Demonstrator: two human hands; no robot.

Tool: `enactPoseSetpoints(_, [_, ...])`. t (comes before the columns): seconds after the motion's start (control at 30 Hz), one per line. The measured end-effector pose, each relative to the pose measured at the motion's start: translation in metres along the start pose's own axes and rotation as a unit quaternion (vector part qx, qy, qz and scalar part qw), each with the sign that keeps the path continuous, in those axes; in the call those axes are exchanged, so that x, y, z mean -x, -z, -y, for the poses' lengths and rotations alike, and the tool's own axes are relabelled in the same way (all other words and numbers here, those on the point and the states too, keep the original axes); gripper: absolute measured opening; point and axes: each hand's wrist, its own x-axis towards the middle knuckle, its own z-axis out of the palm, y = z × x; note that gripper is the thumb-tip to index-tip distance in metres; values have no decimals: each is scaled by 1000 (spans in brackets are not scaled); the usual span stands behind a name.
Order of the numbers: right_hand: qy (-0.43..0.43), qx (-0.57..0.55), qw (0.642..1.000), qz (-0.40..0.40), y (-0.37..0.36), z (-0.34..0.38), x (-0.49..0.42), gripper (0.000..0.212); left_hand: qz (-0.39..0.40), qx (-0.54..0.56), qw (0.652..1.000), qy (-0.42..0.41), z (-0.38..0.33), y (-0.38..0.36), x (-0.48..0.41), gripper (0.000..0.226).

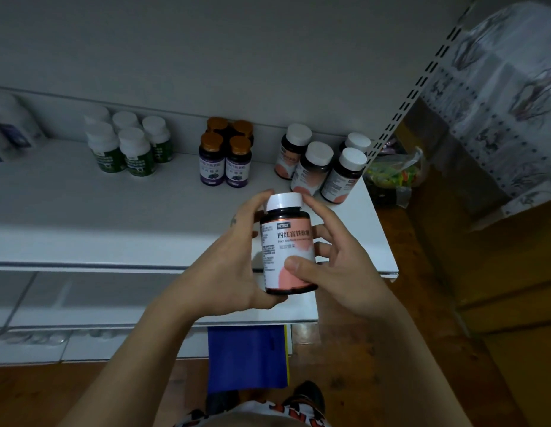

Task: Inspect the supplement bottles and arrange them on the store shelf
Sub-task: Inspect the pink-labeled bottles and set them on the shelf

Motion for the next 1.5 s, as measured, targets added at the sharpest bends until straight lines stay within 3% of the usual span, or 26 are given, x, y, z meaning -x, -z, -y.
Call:
enactPoseSetpoints(0.13, [-22,-118,992,26,1,-4,-2,58,-15,4,1000,2,1,6,2,126])
enactPoseSetpoints(0.3, [-51,-232,967,90,2,-14,-4,56,-8,33,999,12,0,4,2,130])
enactPoseSetpoints(0.43, [-39,-224,972,59,2,-17,-4,60,12,31,999,9,-1,2,0,136])
enactPoseSetpoints(0.57, [-26,-122,992,-14,-2,-19,-6,67,0,26,1000,-13,-6,0,-5,121])
enactPoseSetpoints(0.77, [-21,-102,994,-41,-3,-20,-5,62,-25,23,999,3,-4,-5,-8,117])
enactPoseSetpoints(1.03, [-8,-182,983,-23,0,-20,-8,36,-40,99,994,7,0,-4,-6,105])
enactPoseSetpoints(1.37, [-40,-295,953,47,-5,-18,-6,46,-39,145,989,10,1,1,-4,99])
enactPoseSetpoints(1.5, [-35,-280,959,37,-3,-16,-4,48,-33,185,982,36,8,-2,-5,96])
